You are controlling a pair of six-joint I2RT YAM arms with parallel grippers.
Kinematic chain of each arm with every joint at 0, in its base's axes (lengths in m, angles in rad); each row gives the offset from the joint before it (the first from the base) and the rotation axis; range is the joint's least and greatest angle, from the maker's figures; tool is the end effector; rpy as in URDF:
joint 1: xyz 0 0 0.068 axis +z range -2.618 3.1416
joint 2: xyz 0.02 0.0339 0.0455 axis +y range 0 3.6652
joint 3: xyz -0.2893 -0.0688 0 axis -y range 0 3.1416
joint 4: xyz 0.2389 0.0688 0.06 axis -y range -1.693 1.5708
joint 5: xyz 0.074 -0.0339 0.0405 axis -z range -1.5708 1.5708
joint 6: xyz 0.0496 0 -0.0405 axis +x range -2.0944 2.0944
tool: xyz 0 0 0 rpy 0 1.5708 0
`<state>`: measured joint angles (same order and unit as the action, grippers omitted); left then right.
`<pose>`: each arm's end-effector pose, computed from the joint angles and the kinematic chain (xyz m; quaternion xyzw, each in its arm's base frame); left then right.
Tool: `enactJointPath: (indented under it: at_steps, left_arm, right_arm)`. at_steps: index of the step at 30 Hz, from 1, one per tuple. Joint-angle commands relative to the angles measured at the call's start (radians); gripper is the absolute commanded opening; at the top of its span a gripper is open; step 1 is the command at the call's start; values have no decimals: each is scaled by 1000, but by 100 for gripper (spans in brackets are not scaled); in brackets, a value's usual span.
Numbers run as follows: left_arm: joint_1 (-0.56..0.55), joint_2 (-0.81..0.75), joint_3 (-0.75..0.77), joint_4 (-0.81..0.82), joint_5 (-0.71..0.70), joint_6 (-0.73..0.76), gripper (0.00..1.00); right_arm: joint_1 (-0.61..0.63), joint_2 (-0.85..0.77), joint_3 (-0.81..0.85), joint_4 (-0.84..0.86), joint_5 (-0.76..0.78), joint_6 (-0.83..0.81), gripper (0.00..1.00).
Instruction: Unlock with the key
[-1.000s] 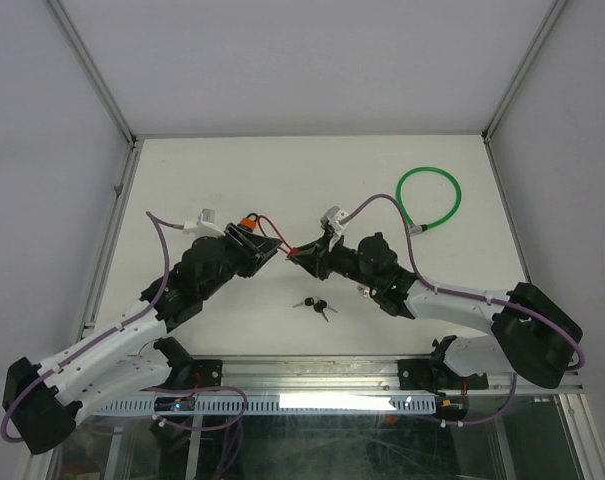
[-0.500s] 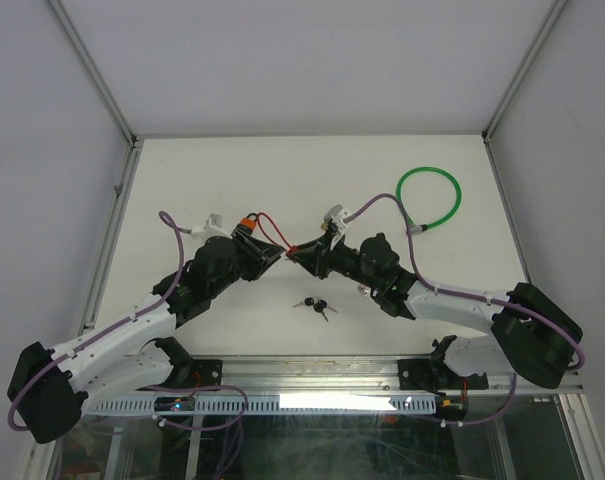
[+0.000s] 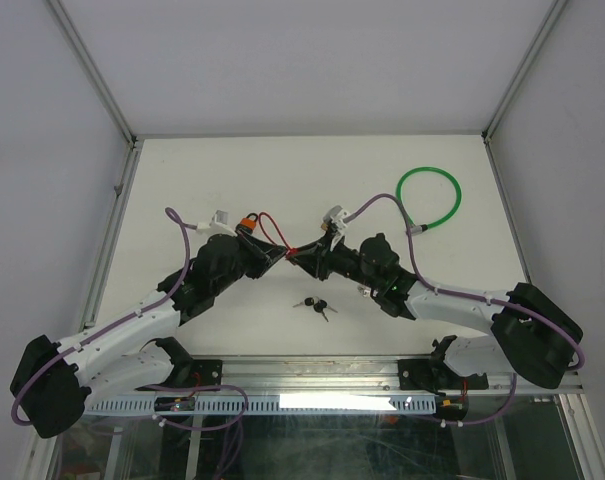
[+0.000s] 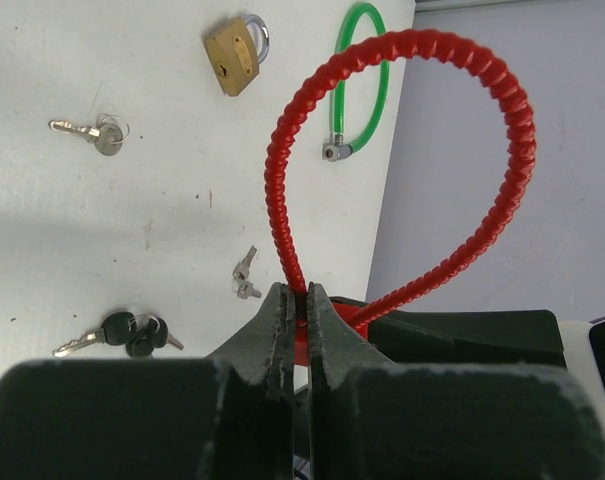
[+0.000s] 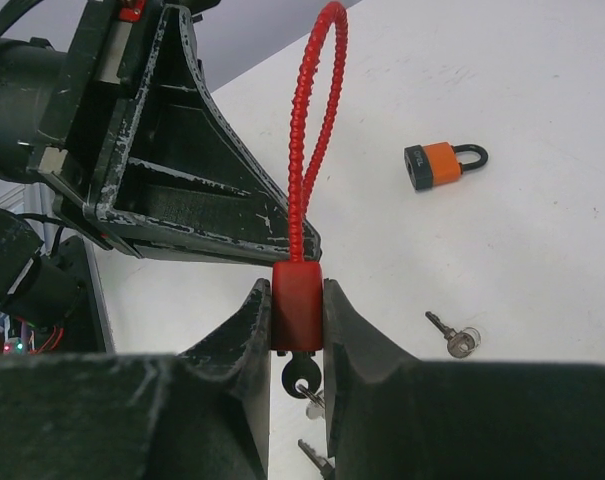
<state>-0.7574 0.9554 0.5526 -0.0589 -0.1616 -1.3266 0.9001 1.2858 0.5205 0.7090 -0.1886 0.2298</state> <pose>0.1554 -0.1360 0.2565 -0.2787 0.8013 -0.4185 0.3240 0.1637 0.2212 0.2620 -0.2991 0.6620 0.4239 0.5410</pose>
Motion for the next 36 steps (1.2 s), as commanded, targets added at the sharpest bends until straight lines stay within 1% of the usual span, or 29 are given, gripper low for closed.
enactJointPath:
  at_steps: [1,3,8,13,17,19,22,24,26,28,32,34,36]
  left_arm:
    - [4,-17,18,78,-9,36,0]
    - [11,-24,12,64,-21,42,0]
    - [42,-46,-16,60,-27,51,0]
    - [108,-69,-42,40,-7,61,0]
    - [151,-78,-31,-16,-11,106,0]
    - [159,-82,-11,-76,-42,136,12]
    - [163,-93,19,-173,-105,181,35]
    - [164,-108,39,-229,-147,208,46]
    - [165,-134,61,-286,-197,229,53]
    - [165,-164,85,-333,-237,248,59]
    - [167,-200,160,-427,-319,311,75]
    - [168,-196,211,-479,-361,358,83]
    - [168,-184,274,-529,-402,407,87]
  right_arm:
    - [8,-13,67,-71,-47,-10,0]
    - [8,-8,99,-192,-56,-26,0]
    - [8,-7,152,-382,-54,-53,0]
    - [8,8,210,-572,-26,-94,0]
    - [-5,7,227,-666,35,-100,0]
    - [-34,-11,231,-695,27,-81,0]
    - [-95,-73,222,-692,-36,-42,0]
    - [-136,-126,218,-674,-82,-13,0]
    - [-173,-171,224,-662,-119,10,0]
    - [-202,-210,234,-665,-118,26,0]
    - [-274,-254,250,-702,-40,70,0]
    - [-333,-255,255,-733,-7,93,0]
    - [-384,-262,251,-746,-9,114,0]
